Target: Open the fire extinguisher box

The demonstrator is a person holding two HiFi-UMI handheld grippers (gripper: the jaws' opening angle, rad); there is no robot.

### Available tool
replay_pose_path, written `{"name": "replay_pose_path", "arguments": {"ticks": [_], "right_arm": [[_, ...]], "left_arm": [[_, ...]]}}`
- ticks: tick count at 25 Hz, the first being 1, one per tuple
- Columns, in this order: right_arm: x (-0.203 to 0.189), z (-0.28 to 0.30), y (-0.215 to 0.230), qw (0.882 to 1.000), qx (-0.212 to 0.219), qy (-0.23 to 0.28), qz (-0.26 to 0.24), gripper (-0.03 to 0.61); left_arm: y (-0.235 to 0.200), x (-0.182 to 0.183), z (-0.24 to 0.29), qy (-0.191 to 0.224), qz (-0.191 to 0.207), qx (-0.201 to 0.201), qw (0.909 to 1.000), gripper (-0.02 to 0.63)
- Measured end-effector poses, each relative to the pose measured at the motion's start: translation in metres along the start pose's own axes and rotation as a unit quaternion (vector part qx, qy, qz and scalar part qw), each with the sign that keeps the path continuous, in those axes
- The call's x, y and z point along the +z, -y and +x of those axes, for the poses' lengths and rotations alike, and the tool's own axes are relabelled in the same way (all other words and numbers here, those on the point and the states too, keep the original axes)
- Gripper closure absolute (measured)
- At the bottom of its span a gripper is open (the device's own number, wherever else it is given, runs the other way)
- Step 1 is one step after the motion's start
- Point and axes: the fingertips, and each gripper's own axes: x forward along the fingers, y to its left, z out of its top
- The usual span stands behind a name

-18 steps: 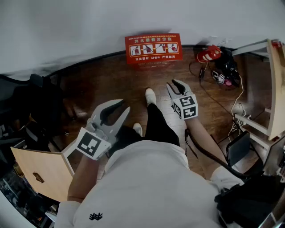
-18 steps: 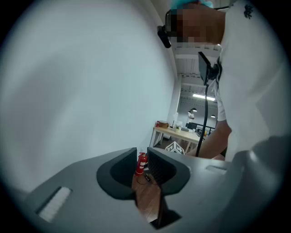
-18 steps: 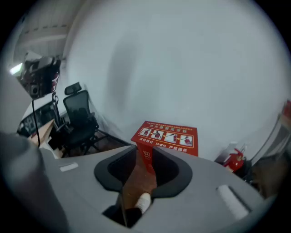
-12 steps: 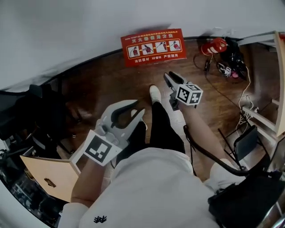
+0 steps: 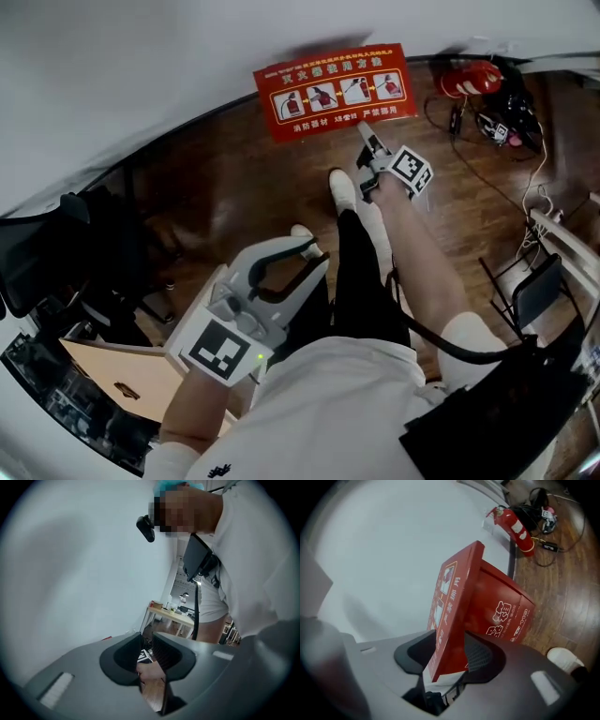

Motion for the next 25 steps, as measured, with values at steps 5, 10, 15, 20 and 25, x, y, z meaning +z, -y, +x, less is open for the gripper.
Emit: {"name": "replay_pose_path", "arguments": {"ticks": [5, 10, 15, 20, 25], "right_arm": [[0.006, 0.007, 0.011, 0.999, 0.005, 0.021, 0.047, 0.394], [0.004, -0.006, 0.008, 0.997, 0.050, 0.028, 0.058, 0.445], [0.007, -0.009, 0.005, 0.997, 0.047, 0.022, 0.060, 0.480], [0.012, -0.020, -0.020, 0.995, 0.068, 0.024, 0.063, 0.489], [0.020, -0.029, -0.057, 0.993, 0.100, 0.020, 0.053, 0.497]], "left_arm": [[-0.010, -0.007, -0.002, 0.011, -0.018, 0.010, 0.9997, 0.549], [0.003, -0.032, -0.017, 0.009, -0.035, 0.025, 0.9990, 0.549], [-0.002, -0.035, -0.020, 0.015, -0.046, 0.032, 0.9983, 0.549], [-0.001, -0.031, -0.022, 0.022, -0.042, 0.032, 0.9983, 0.549], [-0.006, -0.029, -0.024, 0.027, -0.044, 0.033, 0.9981, 0.551]]}}
